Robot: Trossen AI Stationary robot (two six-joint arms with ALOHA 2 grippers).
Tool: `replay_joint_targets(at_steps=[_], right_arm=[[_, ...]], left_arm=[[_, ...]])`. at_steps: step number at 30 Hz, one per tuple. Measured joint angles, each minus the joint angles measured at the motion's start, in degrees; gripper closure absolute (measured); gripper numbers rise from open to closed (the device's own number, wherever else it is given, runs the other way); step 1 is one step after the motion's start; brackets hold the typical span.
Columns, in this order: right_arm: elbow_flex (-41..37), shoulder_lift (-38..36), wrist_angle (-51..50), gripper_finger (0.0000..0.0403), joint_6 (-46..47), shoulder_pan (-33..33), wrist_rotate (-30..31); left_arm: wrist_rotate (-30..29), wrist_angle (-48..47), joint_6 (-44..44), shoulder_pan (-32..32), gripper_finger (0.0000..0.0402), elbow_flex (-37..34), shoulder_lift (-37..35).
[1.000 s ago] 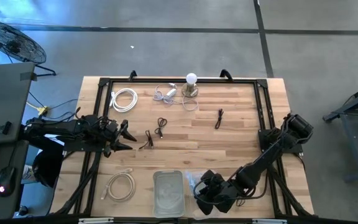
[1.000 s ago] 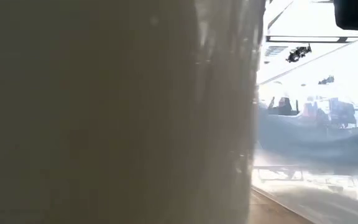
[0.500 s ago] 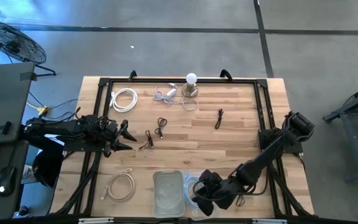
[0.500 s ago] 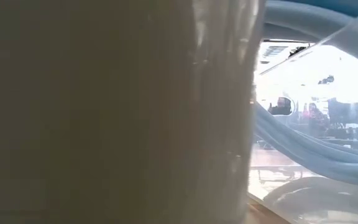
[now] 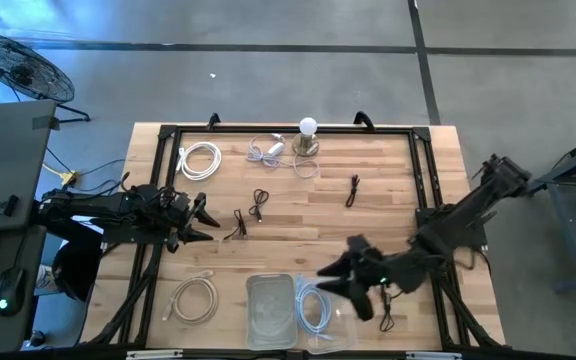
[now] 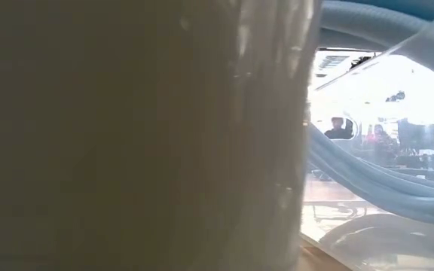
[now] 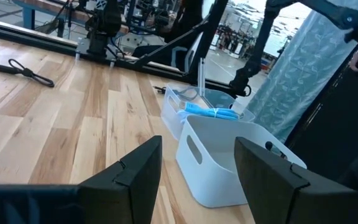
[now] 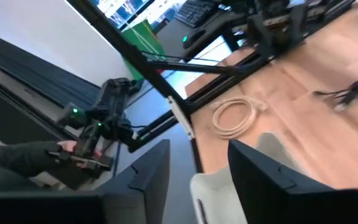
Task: Pick & Place USB Port
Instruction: Put the black charger cable into the gray bin
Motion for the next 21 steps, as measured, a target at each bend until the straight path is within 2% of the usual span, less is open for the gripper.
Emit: replay_joint_targets(at_steps=[4,8,12,15,21], right_arm=[[0.00,-4.53,-6.57,0.0280,-0.54,1.19,1.61],[0.00,-6.98,-8.21,0.0298,-1.96,1.82,1.35],[0.00,-7.15,-9.26,0.0308,-3.33,1.68,-4.54],[0.00,-7.17,-14.67,0.0313,2.58,1.68,-10.75],[-0.02,-7.34,-40.73,0.0306,24.21,1.73,-17.53]], left_arm=[[-0.01,0.01,-0.22,0.01,0.0204,0.00,0.00],[-0.43,-0.02,-0.24,0.00,0.0204,-0.02,-0.01],[-2.70,-0.06,-0.22,0.02,0.0204,-0.07,0.00],[-4.46,-0.12,-0.24,0.00,0.0204,-0.08,-0.01],[-7.40,-0.21,-1.02,0.00,0.0204,-0.12,-0.01]])
